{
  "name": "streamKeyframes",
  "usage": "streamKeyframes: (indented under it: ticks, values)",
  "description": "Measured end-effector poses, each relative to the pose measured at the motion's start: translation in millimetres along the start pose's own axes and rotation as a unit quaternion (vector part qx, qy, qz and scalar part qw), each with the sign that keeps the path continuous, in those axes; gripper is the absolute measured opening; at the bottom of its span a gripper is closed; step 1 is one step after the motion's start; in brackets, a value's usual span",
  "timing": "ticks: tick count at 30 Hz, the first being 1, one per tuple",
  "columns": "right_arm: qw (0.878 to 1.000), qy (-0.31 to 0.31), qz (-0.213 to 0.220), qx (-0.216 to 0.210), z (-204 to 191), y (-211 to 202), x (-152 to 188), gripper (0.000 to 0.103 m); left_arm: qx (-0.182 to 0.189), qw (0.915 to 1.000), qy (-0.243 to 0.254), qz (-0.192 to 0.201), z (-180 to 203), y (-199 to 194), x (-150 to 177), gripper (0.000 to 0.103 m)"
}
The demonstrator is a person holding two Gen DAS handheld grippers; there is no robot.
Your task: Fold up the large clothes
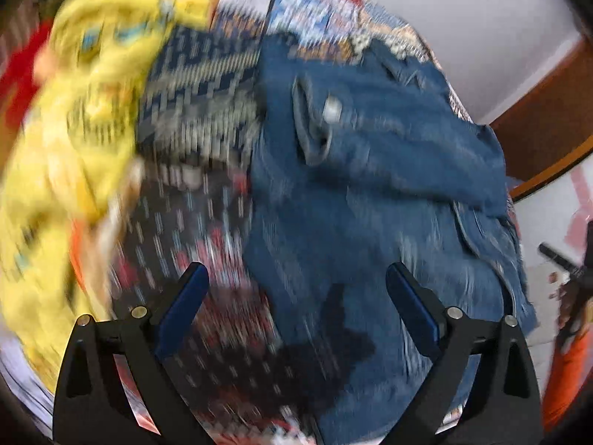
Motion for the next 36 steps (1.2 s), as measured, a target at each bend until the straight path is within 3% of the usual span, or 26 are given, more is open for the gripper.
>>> streamKeyframes:
  ticks: [3, 7, 11, 14, 16, 19, 25, 29, 32, 36]
  values:
    - [0.998, 0.048, -0.026, -0.011, 18.0, 10.6, 30.7, 0.084, 0.055, 0.9967, -0.049, -0.036, -5.5, 15.2, 30.4, 0.097]
    - [0.993, 0.103, -0.041, -0.038, 31.1, 16.4, 58.0, 0.084, 0.087, 0.9915, -0.063, -0.074, 1.7, 35.3, 60.2, 0.095]
    - [0.992, 0.114, -0.040, -0.046, 32.9, 10.6, 75.0, 0.085, 0.102, 0.9914, -0.070, -0.043, 14.2, 34.4, 75.4, 0.088]
    - [0.990, 0.120, -0.037, -0.064, 27.2, 4.2, 82.0, 0.085, 0.118, 0.9897, -0.077, -0.024, 22.1, 27.6, 85.6, 0.059]
    - [0.990, 0.119, -0.036, -0.070, 23.5, 3.4, 85.0, 0.085, 0.114, 0.9907, -0.072, -0.019, 24.8, 22.2, 90.3, 0.028]
    - [0.989, 0.117, -0.035, -0.077, 17.8, 5.0, 85.5, 0.085, 0.117, 0.9909, -0.067, -0.011, 20.8, 9.4, 92.5, 0.019]
    - [0.990, 0.111, -0.020, -0.080, 11.2, 1.3, 83.0, 0.078, 0.091, 0.9953, -0.022, 0.025, 21.5, -29.9, 86.7, 0.018]
    - [0.991, 0.106, -0.010, -0.082, 12.0, -0.9, 84.3, 0.075, 0.073, 0.9973, -0.001, -0.002, 17.6, -18.1, 90.6, 0.020]
    - [0.990, 0.113, -0.024, -0.085, 13.2, 7.6, 89.5, 0.063, 0.080, 0.9960, -0.024, -0.031, 4.4, -0.3, 99.6, 0.024]
    - [0.987, 0.125, -0.023, -0.098, 13.9, 7.9, 94.2, 0.059, 0.100, 0.9908, -0.075, -0.052, -7.7, 13.0, 104.6, 0.049]
Point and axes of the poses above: each gripper's, at about its wrist camera, not at the fingertips, and y roughly the way its jaws point, z to its right, x to its underside, the point moved 5 cm from there along y, roughly the way its jaws point, and after that the axes turned 2 degrees about -x, right-handed, at the moved point
